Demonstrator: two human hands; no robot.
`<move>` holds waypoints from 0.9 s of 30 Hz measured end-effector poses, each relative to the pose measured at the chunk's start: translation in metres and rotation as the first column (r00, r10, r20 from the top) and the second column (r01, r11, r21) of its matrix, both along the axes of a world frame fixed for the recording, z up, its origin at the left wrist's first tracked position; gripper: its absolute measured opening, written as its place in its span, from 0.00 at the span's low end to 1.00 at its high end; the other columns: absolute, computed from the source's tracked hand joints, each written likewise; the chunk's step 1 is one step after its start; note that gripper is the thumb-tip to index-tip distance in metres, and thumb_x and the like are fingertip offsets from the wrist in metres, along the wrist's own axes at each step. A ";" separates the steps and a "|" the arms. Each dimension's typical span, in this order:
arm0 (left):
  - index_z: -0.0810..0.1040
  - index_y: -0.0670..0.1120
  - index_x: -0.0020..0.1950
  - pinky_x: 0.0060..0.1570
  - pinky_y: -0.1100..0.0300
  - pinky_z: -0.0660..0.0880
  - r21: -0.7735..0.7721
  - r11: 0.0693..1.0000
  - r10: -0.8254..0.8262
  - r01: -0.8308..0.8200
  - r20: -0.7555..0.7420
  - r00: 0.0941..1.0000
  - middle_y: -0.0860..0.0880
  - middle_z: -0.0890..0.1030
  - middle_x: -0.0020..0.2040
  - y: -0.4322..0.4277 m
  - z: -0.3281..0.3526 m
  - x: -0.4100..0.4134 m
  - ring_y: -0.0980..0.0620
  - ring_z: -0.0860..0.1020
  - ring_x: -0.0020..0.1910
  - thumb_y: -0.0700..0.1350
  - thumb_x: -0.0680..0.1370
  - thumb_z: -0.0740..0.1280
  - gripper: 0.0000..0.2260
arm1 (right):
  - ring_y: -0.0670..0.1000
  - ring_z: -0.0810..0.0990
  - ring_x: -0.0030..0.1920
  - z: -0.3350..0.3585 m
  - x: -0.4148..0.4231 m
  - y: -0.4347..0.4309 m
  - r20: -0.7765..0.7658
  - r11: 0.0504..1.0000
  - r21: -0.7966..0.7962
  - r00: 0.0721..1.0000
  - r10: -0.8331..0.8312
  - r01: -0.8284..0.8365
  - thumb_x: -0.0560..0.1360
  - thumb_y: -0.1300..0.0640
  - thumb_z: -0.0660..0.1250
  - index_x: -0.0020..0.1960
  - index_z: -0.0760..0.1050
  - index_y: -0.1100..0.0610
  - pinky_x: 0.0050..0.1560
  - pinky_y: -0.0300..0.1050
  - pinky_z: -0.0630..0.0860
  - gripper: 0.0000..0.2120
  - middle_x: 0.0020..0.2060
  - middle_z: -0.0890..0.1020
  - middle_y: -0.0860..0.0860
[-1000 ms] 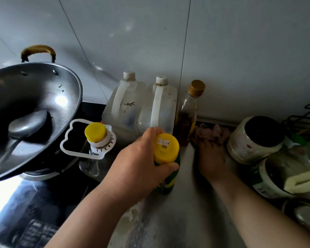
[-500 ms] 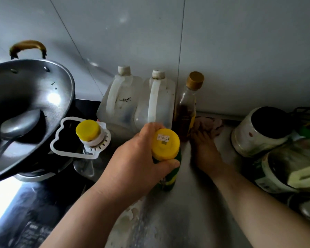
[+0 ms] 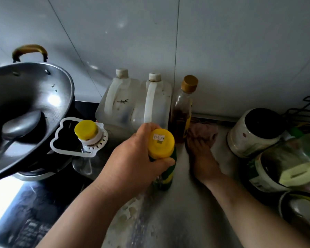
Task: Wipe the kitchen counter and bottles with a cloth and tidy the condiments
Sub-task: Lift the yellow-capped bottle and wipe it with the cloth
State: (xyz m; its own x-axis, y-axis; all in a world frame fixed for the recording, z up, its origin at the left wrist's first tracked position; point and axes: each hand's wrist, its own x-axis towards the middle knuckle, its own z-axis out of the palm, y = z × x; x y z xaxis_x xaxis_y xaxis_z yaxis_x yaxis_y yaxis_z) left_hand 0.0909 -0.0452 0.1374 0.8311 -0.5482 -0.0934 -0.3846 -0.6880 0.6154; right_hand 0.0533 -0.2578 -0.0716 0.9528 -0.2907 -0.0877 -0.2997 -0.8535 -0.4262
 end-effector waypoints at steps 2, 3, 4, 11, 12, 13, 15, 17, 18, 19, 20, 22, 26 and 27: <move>0.63 0.62 0.61 0.39 0.69 0.71 0.013 1.000 -0.001 0.002 -0.006 1.000 0.60 0.75 0.48 -0.002 0.001 -0.001 0.59 0.76 0.45 0.59 0.66 0.74 0.29 | 0.49 0.45 0.77 0.002 -0.036 0.009 -0.052 0.999 0.036 0.998 -0.036 0.038 0.79 0.65 0.52 0.79 0.46 0.53 0.75 0.39 0.41 0.31 0.77 0.47 0.47; 0.62 0.62 0.62 0.39 0.69 0.70 0.024 1.000 -0.002 0.002 -0.007 1.000 0.60 0.75 0.47 -0.003 0.003 -0.002 0.59 0.76 0.45 0.58 0.67 0.74 0.29 | 0.50 0.48 0.77 0.001 -0.055 0.012 -0.047 0.997 0.027 0.996 -0.072 0.073 0.79 0.63 0.53 0.79 0.49 0.57 0.74 0.34 0.39 0.30 0.77 0.50 0.50; 0.62 0.62 0.62 0.39 0.69 0.70 0.033 0.999 -0.001 0.002 -0.007 1.000 0.60 0.74 0.48 -0.005 0.004 -0.003 0.58 0.76 0.45 0.58 0.67 0.74 0.29 | 0.55 0.57 0.76 0.000 -0.071 0.017 -0.035 0.994 0.017 0.993 -0.112 0.112 0.76 0.62 0.59 0.76 0.58 0.62 0.74 0.33 0.44 0.29 0.76 0.59 0.56; 0.60 0.60 0.67 0.53 0.54 0.78 0.093 0.986 -0.143 0.141 0.016 0.990 0.57 0.76 0.55 -0.048 0.015 -0.021 0.53 0.77 0.55 0.55 0.69 0.73 0.31 | 0.53 0.74 0.59 0.059 -0.100 0.018 -0.281 0.957 -0.194 0.923 -0.263 0.214 0.75 0.43 0.63 0.57 0.75 0.50 0.56 0.44 0.72 0.16 0.56 0.79 0.50; 0.60 0.59 0.67 0.54 0.53 0.78 0.102 0.981 -0.168 0.165 0.023 0.986 0.55 0.76 0.58 -0.058 0.015 -0.022 0.52 0.77 0.56 0.55 0.70 0.72 0.31 | 0.53 0.75 0.59 0.061 -0.100 0.015 -0.301 0.961 -0.161 0.916 -0.265 0.225 0.74 0.41 0.63 0.60 0.73 0.51 0.57 0.43 0.72 0.19 0.58 0.78 0.50; 0.59 0.58 0.68 0.55 0.52 0.77 0.103 0.978 -0.186 0.182 0.025 0.982 0.54 0.76 0.59 -0.068 0.015 -0.022 0.51 0.77 0.56 0.54 0.70 0.72 0.31 | 0.52 0.76 0.59 0.064 -0.100 0.011 -0.318 0.959 -0.132 0.905 -0.281 0.251 0.73 0.39 0.65 0.65 0.69 0.52 0.56 0.43 0.72 0.25 0.61 0.77 0.51; 0.59 0.57 0.69 0.54 0.51 0.77 0.078 0.981 -0.179 0.178 0.002 0.984 0.52 0.76 0.58 -0.086 0.014 -0.017 0.49 0.77 0.56 0.52 0.71 0.71 0.31 | 0.52 0.76 0.63 0.061 -0.106 0.001 -0.368 0.953 -0.074 0.880 -0.301 0.295 0.73 0.38 0.65 0.74 0.57 0.53 0.59 0.44 0.73 0.37 0.67 0.74 0.52; 0.61 0.54 0.68 0.51 0.55 0.76 0.038 0.988 -0.152 0.153 -0.020 0.988 0.53 0.74 0.53 -0.106 0.011 -0.010 0.50 0.77 0.52 0.50 0.71 0.71 0.29 | 0.54 0.73 0.68 0.060 -0.114 -0.006 -0.483 0.954 -0.030 0.831 -0.276 0.299 0.76 0.41 0.63 0.76 0.53 0.55 0.65 0.47 0.69 0.36 0.69 0.73 0.53; 0.62 0.53 0.68 0.48 0.57 0.75 0.026 0.989 -0.142 0.143 -0.022 0.990 0.53 0.74 0.52 -0.116 0.010 -0.005 0.49 0.77 0.52 0.49 0.71 0.71 0.29 | 0.55 0.72 0.68 0.058 -0.118 -0.010 -0.518 0.957 -0.022 0.815 -0.259 0.290 0.77 0.43 0.62 0.76 0.52 0.55 0.67 0.48 0.68 0.35 0.69 0.73 0.54; 0.63 0.52 0.68 0.48 0.58 0.73 0.017 0.990 -0.143 0.143 -0.016 0.990 0.52 0.74 0.54 -0.125 0.008 0.000 0.49 0.76 0.54 0.48 0.71 0.71 0.29 | 0.56 0.71 0.69 0.057 -0.119 -0.011 -0.543 0.960 -0.022 0.803 -0.246 0.280 0.77 0.44 0.61 0.76 0.52 0.55 0.68 0.49 0.67 0.33 0.68 0.74 0.54; 0.63 0.51 0.69 0.50 0.58 0.72 0.016 0.988 -0.155 0.155 -0.002 0.988 0.50 0.74 0.58 -0.134 0.006 0.004 0.48 0.76 0.57 0.48 0.70 0.70 0.29 | 0.56 0.71 0.69 0.056 -0.120 -0.012 -0.549 0.962 -0.025 0.800 -0.241 0.273 0.78 0.44 0.59 0.77 0.51 0.54 0.69 0.50 0.66 0.32 0.68 0.74 0.54; 0.63 0.48 0.71 0.55 0.58 0.69 0.034 0.982 -0.187 0.186 0.044 0.981 0.47 0.71 0.65 -0.150 0.004 0.013 0.46 0.72 0.62 0.47 0.71 0.70 0.30 | 0.56 0.70 0.70 0.054 -0.115 -0.012 -0.544 0.957 -0.042 0.797 -0.264 0.288 0.80 0.47 0.57 0.77 0.50 0.53 0.68 0.50 0.67 0.31 0.69 0.74 0.54; 0.59 0.47 0.74 0.63 0.56 0.66 0.093 0.978 -0.199 0.188 0.131 0.971 0.44 0.66 0.70 -0.169 0.007 0.025 0.45 0.67 0.68 0.48 0.74 0.68 0.31 | 0.55 0.69 0.71 0.045 -0.102 -0.011 -0.437 0.944 -0.090 0.839 -0.323 0.317 0.80 0.48 0.58 0.77 0.53 0.51 0.67 0.48 0.68 0.29 0.72 0.70 0.53; 0.58 0.47 0.74 0.64 0.55 0.65 0.117 0.975 -0.205 0.188 0.154 0.967 0.44 0.66 0.70 -0.173 0.009 0.028 0.45 0.67 0.69 0.48 0.75 0.67 0.31 | 0.55 0.69 0.71 0.042 -0.100 -0.010 -0.405 0.940 -0.077 0.851 -0.334 0.332 0.80 0.49 0.58 0.77 0.53 0.50 0.67 0.49 0.69 0.28 0.72 0.69 0.52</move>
